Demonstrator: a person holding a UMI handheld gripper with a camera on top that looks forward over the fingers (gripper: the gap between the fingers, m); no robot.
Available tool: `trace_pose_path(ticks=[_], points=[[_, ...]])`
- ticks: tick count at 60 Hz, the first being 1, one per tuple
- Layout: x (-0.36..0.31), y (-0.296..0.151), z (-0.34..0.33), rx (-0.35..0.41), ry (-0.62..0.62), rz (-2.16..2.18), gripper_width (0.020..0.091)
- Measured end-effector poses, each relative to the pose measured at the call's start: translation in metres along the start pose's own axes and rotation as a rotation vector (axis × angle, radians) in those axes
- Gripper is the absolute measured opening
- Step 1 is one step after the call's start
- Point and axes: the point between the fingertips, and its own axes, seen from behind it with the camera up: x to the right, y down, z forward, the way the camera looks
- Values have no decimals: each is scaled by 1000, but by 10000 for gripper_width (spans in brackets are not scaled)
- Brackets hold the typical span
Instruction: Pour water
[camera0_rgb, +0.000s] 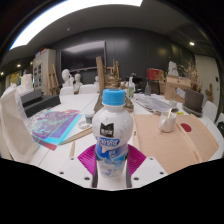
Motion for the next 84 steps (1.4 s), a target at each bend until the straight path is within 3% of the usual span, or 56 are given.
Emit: trace_pose_path(ticks=[16,26,35,60,73,84], points=[[16,-137,25,100,-176,499,374],[52,-205,61,117,-334,978,370],[105,-220,102,94,-424,1420,369],[153,-176,164,-29,-501,1947,369],[147,-172,165,-69,-476,1781,369],[168,-218,144,43,-406,1243,371]])
